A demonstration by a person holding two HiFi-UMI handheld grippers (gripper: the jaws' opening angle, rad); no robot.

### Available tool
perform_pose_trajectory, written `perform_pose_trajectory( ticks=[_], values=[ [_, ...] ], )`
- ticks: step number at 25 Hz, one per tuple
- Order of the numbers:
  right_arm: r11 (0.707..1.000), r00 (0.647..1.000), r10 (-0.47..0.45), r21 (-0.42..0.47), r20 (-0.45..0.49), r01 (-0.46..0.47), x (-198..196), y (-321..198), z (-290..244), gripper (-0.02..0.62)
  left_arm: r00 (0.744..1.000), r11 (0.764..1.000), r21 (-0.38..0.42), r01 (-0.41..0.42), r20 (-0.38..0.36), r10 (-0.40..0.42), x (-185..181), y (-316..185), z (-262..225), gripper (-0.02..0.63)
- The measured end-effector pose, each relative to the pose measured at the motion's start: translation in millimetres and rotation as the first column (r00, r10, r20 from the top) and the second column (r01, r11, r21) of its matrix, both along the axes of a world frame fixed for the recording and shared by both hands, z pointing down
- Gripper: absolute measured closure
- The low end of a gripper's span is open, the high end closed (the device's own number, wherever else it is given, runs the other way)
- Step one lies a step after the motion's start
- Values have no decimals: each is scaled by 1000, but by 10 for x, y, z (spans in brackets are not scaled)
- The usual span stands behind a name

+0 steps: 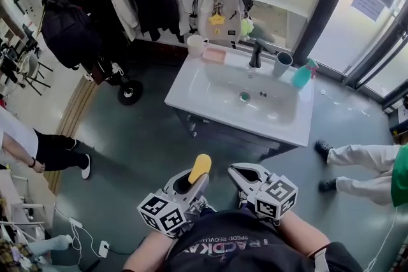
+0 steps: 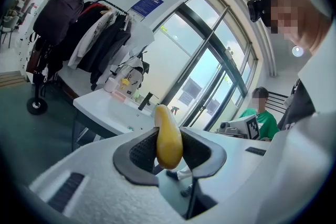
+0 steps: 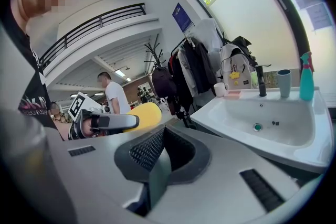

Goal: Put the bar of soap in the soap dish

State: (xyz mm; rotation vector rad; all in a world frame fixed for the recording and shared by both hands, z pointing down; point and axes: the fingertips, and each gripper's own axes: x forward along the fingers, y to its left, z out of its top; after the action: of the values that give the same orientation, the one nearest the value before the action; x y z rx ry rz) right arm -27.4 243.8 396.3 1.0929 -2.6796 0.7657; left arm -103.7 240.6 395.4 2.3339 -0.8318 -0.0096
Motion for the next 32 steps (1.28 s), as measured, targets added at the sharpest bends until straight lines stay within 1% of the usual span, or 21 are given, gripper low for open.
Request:
perform_pose_trajectory(
  ticks=[5, 13, 19, 22, 32],
  values=[
    [1000, 1000, 10, 8, 4, -10, -143, -37, -40, 584, 1000, 1000, 2, -4, -9, 4, -121, -36, -17, 482],
    [999, 999, 52, 17, 6, -52, -363, -32, -70, 584, 1000, 1000, 15, -20, -7, 20, -348, -50, -46, 482],
    [996, 996, 90, 22, 5, -90, -517, -50, -77, 584, 999, 999, 10, -38, -27, 38, -516, -54, -11, 482],
    [994, 994, 109, 18, 22, -109, -596, -54, -92, 584, 999, 999, 8, -43, -31, 43, -606, -51, 5, 482],
    [989, 990, 142, 28, 8, -142, -818, -89, -90, 584, 997, 999, 8, -34, -66, 35, -851, -94, -8, 482]
  ],
)
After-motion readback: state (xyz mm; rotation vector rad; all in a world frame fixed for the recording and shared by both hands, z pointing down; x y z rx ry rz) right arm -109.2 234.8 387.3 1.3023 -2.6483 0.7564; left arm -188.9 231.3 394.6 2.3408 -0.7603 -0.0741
